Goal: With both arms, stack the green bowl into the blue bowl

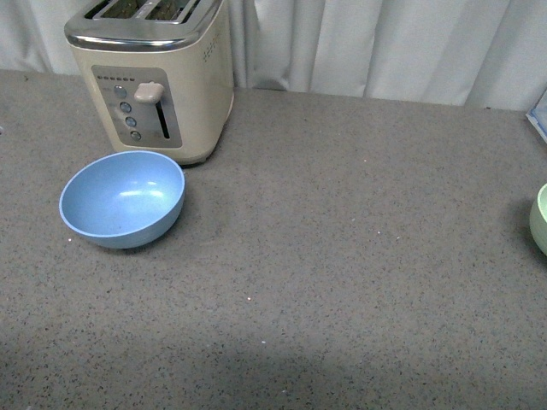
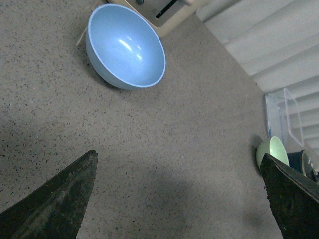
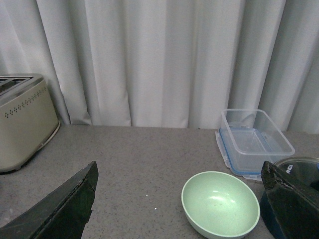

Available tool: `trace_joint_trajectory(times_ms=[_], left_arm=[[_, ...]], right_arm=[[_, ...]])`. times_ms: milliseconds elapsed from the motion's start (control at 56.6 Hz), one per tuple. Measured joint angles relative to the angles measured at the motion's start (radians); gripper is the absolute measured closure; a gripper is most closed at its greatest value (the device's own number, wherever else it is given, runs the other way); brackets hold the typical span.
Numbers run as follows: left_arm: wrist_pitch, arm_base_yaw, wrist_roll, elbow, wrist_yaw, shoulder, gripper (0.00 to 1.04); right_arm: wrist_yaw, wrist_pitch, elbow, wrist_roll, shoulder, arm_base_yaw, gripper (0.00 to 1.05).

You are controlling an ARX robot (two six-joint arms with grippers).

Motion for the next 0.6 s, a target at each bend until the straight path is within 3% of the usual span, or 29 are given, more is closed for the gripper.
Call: trace_joint_trajectory(times_ms=[336, 601], left_arm=[[0.329, -0.3, -0.092, 0.014, -0.207, 0.481, 0.06], [0.48, -0.36, -0.12, 0.058, -0.268, 0.746, 0.06]], right_arm=[[0.0, 0.0, 0.0, 0.0, 0.0, 0.0, 0.09], [-0.001, 0.0, 0.0, 0.0, 0.0, 0.0, 0.09]])
